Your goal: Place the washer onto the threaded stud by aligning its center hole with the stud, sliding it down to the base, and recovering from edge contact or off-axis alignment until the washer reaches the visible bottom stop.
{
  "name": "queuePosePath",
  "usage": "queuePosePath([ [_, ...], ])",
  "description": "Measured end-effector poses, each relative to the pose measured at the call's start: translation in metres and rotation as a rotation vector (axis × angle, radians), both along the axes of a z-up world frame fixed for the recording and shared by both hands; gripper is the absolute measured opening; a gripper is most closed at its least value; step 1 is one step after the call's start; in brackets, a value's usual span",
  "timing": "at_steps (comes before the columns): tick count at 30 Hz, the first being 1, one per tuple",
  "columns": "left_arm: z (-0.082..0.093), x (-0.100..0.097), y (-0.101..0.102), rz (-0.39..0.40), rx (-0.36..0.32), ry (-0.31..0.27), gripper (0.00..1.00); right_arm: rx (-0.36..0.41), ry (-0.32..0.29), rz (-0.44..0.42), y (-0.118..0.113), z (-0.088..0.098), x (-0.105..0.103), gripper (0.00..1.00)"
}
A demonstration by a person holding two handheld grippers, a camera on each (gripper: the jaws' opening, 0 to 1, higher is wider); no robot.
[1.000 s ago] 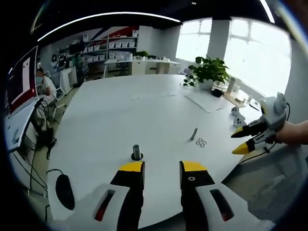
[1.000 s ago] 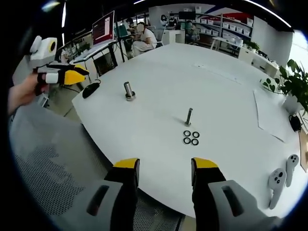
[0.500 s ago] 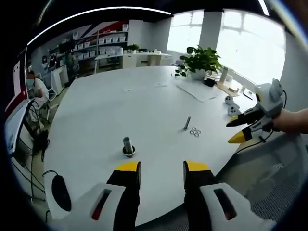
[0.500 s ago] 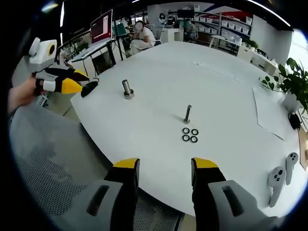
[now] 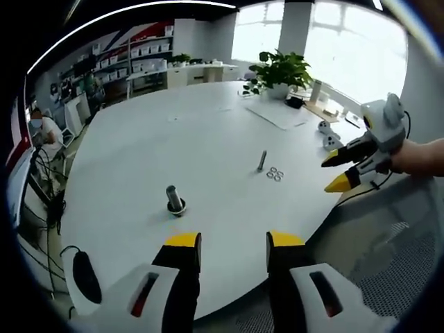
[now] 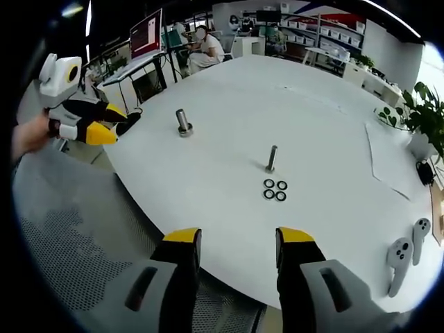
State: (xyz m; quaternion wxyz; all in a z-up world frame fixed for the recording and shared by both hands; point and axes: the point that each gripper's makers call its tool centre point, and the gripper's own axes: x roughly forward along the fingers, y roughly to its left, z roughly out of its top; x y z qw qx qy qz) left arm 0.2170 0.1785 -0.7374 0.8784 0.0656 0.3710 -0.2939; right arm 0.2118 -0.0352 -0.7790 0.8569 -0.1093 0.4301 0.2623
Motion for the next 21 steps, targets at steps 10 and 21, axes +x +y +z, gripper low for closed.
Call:
queuePosePath([
  [10,-0.0005,0.0014,0.0035,0.022,-0.008,0.003,0.35,-0.002,0.008,0.04,0.0072,-0.0022,-0.0039,0.45],
  [21,-0.0037,-0.0012,0.001,0.012,-0.003,0.019,0.36,0.013,0.014,0.033,0.0081,-0.0018,-0.0044,0.45],
])
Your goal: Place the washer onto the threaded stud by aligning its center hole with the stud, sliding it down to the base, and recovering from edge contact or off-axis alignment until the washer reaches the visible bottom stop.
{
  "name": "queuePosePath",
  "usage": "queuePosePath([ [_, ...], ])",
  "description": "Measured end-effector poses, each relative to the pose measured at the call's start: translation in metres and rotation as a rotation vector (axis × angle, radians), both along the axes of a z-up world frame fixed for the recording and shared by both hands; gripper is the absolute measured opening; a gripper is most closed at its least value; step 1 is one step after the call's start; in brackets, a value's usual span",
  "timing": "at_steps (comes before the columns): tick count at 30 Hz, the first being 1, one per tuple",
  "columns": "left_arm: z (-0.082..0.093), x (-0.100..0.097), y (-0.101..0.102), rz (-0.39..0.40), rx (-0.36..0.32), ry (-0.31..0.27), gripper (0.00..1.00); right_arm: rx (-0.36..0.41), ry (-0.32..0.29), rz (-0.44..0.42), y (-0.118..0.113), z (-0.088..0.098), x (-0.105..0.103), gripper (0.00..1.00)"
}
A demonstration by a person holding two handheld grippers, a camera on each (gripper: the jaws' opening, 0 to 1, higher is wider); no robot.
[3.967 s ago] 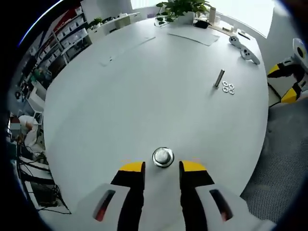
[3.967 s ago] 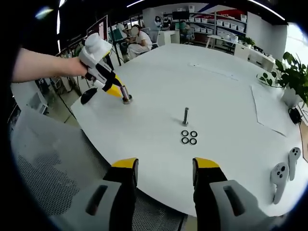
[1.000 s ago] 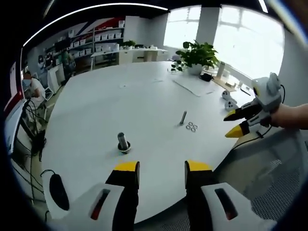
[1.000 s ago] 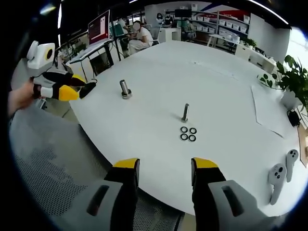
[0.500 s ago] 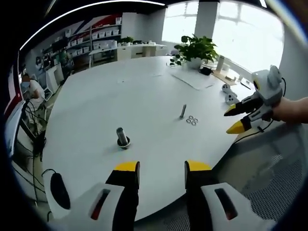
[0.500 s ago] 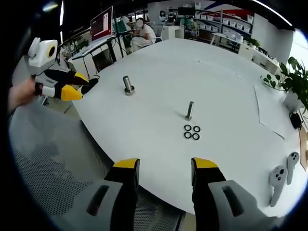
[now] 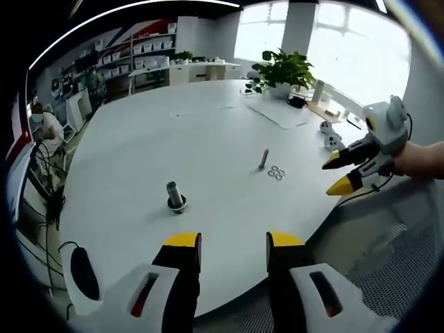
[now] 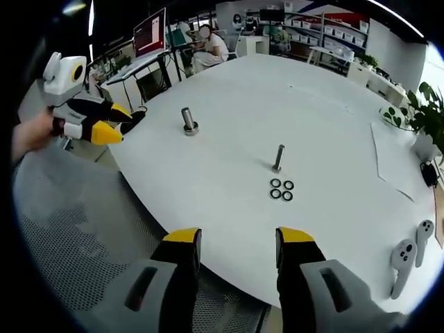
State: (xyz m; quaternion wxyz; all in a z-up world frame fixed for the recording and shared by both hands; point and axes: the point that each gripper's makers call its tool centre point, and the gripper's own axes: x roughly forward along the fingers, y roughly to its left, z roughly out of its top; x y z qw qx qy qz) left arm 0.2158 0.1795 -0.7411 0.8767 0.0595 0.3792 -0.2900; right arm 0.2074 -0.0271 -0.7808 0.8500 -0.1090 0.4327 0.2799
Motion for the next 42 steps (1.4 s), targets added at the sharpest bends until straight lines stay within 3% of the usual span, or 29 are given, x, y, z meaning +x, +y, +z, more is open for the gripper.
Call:
queuePosePath([
  [4,0.0032,0.0014,-0.001,0.015,-0.03,0.001,0.36,0.0,-0.005,0.003,-0.0003,0.0014,0.0005,0.45],
  [22,-0.0058,-0.0039,-0.0008,-0.012,0.008,0.028,0.36,0.023,-0.017,-0.032,-0.0017,0.0062,0.0054,0.45],
  [42,-0.0019,-0.0039,-0.0036,-0.009,-0.014,0.029,0.36,0.019,-0.016,-0.045,-0.0052,0.0067,0.0071,0.44],
])
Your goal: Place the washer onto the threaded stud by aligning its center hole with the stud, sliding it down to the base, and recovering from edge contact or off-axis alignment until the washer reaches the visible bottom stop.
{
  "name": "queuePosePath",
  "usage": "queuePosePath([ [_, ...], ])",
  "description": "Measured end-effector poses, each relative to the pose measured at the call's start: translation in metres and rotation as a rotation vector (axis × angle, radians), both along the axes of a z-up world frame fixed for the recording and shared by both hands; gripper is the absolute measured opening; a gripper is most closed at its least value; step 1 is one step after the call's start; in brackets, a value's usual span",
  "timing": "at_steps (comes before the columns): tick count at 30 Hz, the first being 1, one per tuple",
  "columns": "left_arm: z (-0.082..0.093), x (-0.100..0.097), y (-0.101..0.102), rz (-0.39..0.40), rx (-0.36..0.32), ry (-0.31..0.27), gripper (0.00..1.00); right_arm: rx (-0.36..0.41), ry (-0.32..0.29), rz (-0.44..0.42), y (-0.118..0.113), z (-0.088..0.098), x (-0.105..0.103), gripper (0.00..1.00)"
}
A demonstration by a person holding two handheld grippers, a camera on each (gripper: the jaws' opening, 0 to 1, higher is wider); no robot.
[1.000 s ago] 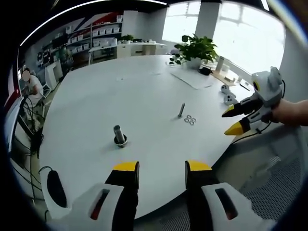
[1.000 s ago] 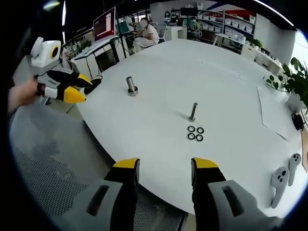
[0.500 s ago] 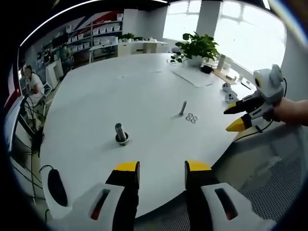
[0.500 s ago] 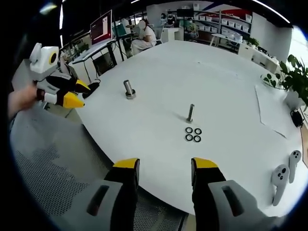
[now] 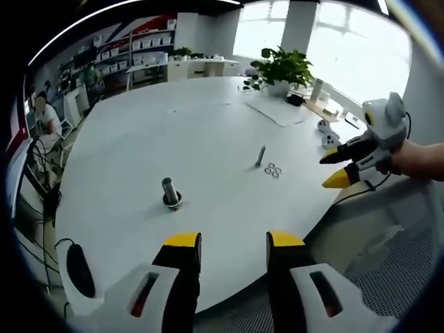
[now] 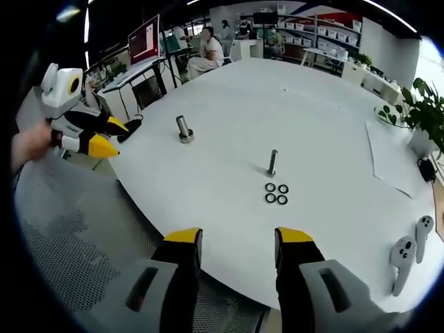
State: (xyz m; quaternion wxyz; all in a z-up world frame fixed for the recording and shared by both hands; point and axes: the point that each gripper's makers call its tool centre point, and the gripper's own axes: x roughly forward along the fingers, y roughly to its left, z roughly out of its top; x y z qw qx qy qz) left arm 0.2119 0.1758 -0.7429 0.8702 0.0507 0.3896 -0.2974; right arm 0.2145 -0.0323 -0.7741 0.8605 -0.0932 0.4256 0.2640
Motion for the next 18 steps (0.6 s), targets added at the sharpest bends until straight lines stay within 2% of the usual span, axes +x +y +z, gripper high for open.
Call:
queuePosePath([
  [18,0.0006,0.001,0.0002,-0.002,-0.005,0.002,0.35,-0.013,-0.007,-0.022,-0.0046,0.0045,0.0063,0.44],
])
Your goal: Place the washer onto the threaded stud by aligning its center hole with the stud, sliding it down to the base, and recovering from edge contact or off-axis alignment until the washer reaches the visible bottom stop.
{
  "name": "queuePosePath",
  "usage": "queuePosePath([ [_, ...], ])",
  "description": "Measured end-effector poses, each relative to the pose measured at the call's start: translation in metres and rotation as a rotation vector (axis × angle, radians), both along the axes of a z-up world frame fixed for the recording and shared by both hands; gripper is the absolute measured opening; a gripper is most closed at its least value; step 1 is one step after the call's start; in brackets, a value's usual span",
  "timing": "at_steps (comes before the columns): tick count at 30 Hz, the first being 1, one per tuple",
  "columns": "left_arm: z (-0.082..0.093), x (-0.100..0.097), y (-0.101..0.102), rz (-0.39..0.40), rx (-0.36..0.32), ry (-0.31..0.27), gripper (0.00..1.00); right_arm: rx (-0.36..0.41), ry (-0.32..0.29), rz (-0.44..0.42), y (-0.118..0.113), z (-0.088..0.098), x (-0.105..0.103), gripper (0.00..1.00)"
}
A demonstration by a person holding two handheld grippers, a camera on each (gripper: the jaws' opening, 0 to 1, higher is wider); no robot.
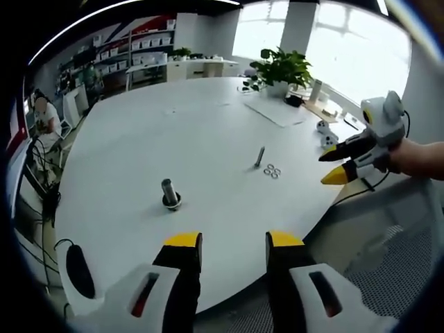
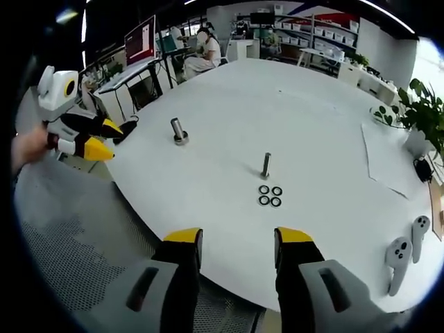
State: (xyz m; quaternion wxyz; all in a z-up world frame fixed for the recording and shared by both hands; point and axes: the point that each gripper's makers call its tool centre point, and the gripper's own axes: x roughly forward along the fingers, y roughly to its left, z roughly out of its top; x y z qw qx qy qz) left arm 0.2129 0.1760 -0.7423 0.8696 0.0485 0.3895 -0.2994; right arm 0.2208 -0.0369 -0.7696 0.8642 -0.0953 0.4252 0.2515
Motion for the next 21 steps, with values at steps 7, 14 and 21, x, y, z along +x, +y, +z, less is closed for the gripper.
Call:
queuePosePath([
  [7,-0.001,-0.001,-0.001,-0.009,0.0,0.004,0.35,-0.008,0.002,0.006,-0.001,-0.002,0.004,0.43],
  [14,0.0,-0.001,-0.001,-0.002,-0.005,0.005,0.35,-0.007,0.007,0.004,-0.003,-0.008,0.013,0.4],
  [21,-0.002,-0.002,-0.002,-0.011,-0.001,0.007,0.35,-0.021,0.028,0.014,-0.003,-0.02,0.031,0.4],
])
